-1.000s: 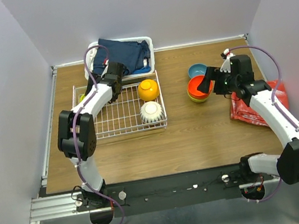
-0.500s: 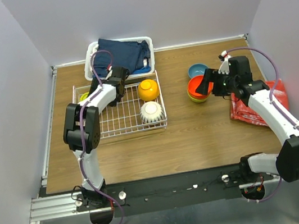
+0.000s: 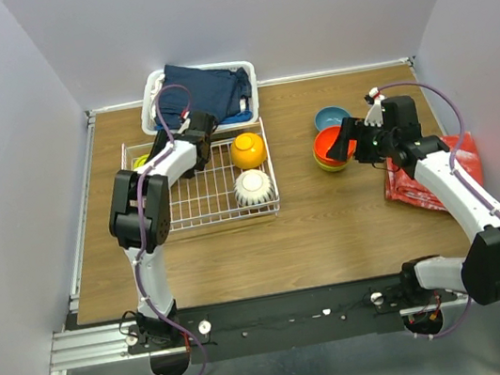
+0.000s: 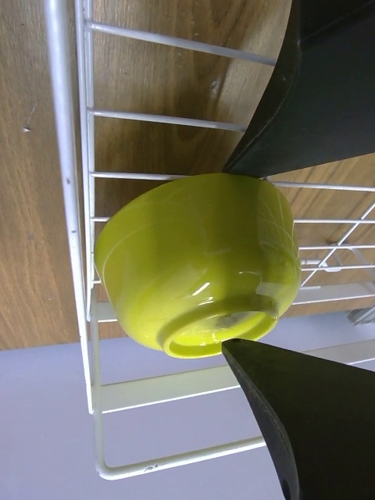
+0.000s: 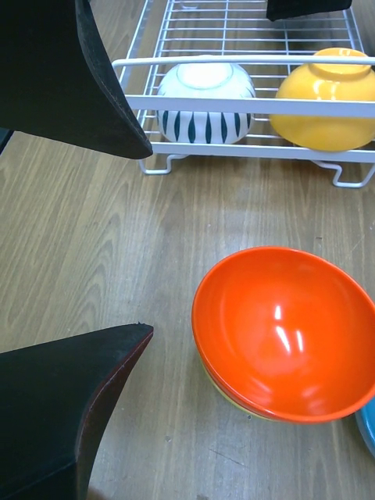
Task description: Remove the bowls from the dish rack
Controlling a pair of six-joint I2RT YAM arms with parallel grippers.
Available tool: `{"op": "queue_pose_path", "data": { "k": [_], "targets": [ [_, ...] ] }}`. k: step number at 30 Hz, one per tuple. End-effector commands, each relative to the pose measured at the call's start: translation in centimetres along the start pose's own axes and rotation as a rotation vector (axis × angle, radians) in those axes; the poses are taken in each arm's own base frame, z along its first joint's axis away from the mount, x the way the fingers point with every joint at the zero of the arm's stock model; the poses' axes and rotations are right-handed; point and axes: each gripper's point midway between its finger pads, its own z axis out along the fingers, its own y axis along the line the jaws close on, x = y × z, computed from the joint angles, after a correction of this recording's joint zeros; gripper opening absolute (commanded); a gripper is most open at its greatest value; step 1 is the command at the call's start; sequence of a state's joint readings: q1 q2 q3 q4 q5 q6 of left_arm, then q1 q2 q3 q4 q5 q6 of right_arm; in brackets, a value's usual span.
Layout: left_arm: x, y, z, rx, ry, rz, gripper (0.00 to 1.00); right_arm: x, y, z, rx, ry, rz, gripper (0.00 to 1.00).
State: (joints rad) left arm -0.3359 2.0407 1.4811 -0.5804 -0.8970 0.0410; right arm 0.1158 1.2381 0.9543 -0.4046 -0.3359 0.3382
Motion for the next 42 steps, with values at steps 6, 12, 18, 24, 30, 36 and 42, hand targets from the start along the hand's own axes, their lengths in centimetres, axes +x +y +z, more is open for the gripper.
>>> {"op": "queue_pose_path", "data": {
  "k": [6,12,18,24,30,36,42],
  "targets": [
    [-1.4,2.6,-2.2,0.005,-0.040,-0.060,0.67,0.1,0.3,0.1,-0.029,0.002,-0.015,0.94],
    [-1.9,3.9,-4.2,0.036,-0.071,-0.092,0.50,0.0,0.5,-0.2,-0.036,-0.005,-0.016,0.94],
    [-3.0,4.3,-6.4,0.147,-0.117,-0.179,0.45,-0.1,0.7,-0.4,-0.044,-0.010,-0.020,0.94],
    [-3.0,4.0,-7.5,0.219,-0.130,-0.221,0.34,-0.3,1.2,-0.7,-0.061,-0.017,-0.020,0.93],
    [-3.5,4.4,-9.7,0.316,-0.171,-0.315,0.25,-0.2,2.1,-0.9,-0.114,-0.009,-0.017,0.93],
    [-5.1,4.6,-14.8,0.559,-0.285,-0.507,0.20,0.1,5.2,-0.9,-0.268,0.018,-0.020,0.93],
    [-6.2,4.2,-20.9,0.876,-0.404,-0.707,0.17,-0.8,8.2,-1.1,-0.405,0.004,0.002,0.93]
  ]
}}
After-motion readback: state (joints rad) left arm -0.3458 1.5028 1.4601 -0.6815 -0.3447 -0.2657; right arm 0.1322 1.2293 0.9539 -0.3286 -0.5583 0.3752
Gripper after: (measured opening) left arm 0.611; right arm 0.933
